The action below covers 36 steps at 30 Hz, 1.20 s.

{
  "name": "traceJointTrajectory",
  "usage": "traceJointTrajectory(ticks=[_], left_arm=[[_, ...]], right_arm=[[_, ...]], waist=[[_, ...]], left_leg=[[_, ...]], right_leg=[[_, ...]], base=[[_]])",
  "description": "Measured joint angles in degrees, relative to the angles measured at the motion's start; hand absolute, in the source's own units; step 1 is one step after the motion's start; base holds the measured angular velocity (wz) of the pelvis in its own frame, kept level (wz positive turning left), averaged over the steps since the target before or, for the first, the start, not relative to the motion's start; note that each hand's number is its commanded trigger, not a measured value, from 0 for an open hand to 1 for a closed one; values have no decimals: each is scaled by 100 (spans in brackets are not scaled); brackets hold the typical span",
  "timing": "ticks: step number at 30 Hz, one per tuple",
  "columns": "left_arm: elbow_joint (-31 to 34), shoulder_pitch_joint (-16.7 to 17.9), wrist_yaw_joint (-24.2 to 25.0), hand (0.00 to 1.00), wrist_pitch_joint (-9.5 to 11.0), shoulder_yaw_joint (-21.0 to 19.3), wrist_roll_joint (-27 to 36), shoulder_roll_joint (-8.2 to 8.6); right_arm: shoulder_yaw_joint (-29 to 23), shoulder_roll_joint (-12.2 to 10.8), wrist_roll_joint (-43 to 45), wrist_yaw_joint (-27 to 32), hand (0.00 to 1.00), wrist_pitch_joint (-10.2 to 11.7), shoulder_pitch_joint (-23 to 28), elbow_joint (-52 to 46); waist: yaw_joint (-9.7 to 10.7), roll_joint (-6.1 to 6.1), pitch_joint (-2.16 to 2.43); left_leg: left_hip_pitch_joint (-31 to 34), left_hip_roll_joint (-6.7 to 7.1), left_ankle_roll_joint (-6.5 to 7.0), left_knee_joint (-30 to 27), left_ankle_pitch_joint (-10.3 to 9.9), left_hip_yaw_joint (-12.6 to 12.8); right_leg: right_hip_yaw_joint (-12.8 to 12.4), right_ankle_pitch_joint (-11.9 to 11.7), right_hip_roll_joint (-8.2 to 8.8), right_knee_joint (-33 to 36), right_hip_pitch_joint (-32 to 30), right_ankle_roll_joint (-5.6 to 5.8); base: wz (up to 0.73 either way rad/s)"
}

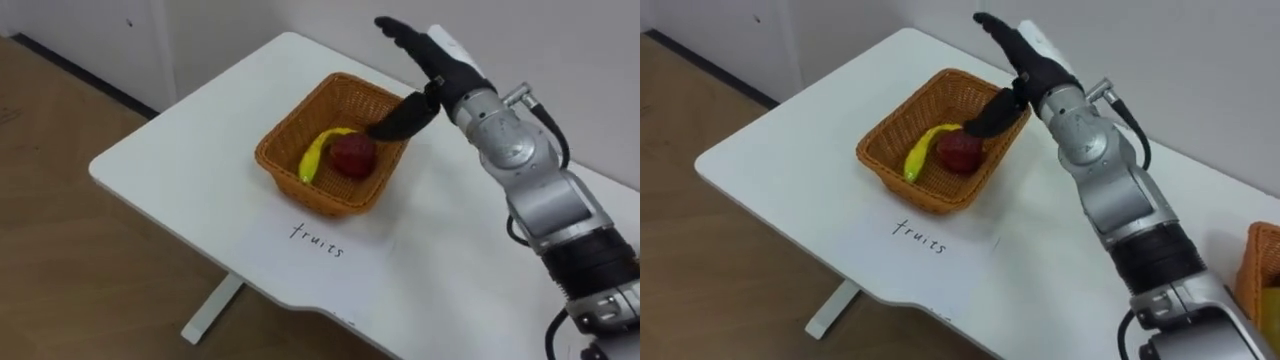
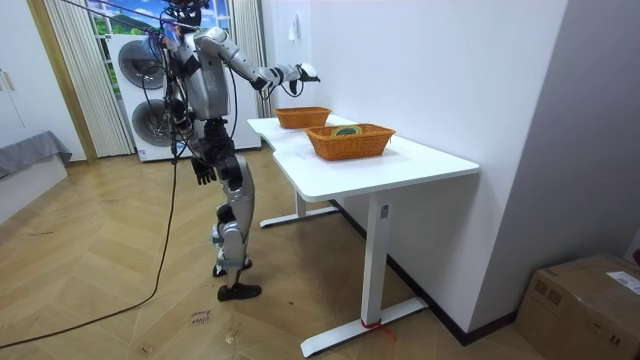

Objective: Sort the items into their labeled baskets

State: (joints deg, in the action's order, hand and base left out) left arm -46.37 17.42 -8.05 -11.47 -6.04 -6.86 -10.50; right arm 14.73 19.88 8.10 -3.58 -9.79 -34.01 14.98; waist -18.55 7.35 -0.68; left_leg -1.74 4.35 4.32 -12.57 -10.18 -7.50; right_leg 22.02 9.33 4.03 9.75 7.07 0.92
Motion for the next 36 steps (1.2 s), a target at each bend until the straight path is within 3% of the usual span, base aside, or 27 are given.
traceJointTrajectory(ticks=[6, 9, 14, 18, 21, 23, 28, 30, 32, 36], left_arm=[[-162, -3, -9, 0, 8, -59, -14, 5], [-163, 21, -9, 0, 8, -61, -15, 61], [-151, -63, -31, 0, 9, -49, -14, 80], [-162, -87, -65, 0, 44, -53, 6, 93], [-165, -91, -140, 0, 63, -74, 1, 94], [-184, -88, -136, 0, 92, -181, -6, 94], [-194, -40, -135, 0, 239, -390, -3, 84], [-194, -57, -132, 0, 314, -389, -3, 84], [-202, -34, -141, 0, 324, -394, 49, 68], [-249, -11, -162, 0, 333, -396, 74, 37]], right_arm=[[-250, 17, -1112, 208, 0, 48, 212, -418], [-642, 28, -1709, 211, 0, 58, 289, -518], [-1009, 221, -1913, 385, 0, 58, 283, -521], [-1164, 307, -1919, 482, 0, 57, 281, -531], [-1252, 577, -1857, 526, 0, 49, 289, -574], [-1565, 650, -1692, 590, 0, 48, 370, -957], [-2116, 845, -1665, 866, 0, 71, 441, -1486], [-2278, 1039, -1678, 966, 0, 113, 607, -1700], [-2440, 1209, -1666, 1100, 0, 153, 888, -1877], [-2675, 1210, -1672, 1314, 0, 155, 1238, -1910]], waist=[[252, 8, 39], [488, -33, 61], [798, -179, 146], [969, -222, 131], [1187, -217, 137], [1271, -215, 131], [1567, -175, 115], [1631, -145, 93], [1717, -102, 105], [1862, -68, 115]], left_leg=[[-85, -12, 5, 70, 1, 87], [-75, -1, 18, 66, 6, 87], [-116, -27, 23, 96, 8, 228], [-191, -72, 21, 146, 7, 388], [-199, -92, 19, 169, 10, 473], [-225, -130, 17, 214, 8, 625], [-344, -184, -2, 311, -6, 790], [-354, -197, -3, 313, -23, 863], [-359, -225, -4, 304, -56, 982], [-397, -289, -24, 304, -107, 1178]], right_leg=[[-150, -2, -6, 5, 30, 4], [-145, -9, 5, 3, 32, 16], [-293, -11, -2, 41, -17, 17], [-470, -14, -27, 104, -54, 13], [-601, -26, -55, 100, -95, -8], [-762, -42, -91, 93, -141, -29], [-865, -57, -124, 103, -147, -45], [-930, -57, -131, 106, -164, -46], [-1082, -65, -170, 112, -206, -56], [-1224, -104, -239, 99, -231, -68]], base=[[-7], [0], [-12], [-24], [-18], [-33], [-22], [-18], [-28], [-27]])
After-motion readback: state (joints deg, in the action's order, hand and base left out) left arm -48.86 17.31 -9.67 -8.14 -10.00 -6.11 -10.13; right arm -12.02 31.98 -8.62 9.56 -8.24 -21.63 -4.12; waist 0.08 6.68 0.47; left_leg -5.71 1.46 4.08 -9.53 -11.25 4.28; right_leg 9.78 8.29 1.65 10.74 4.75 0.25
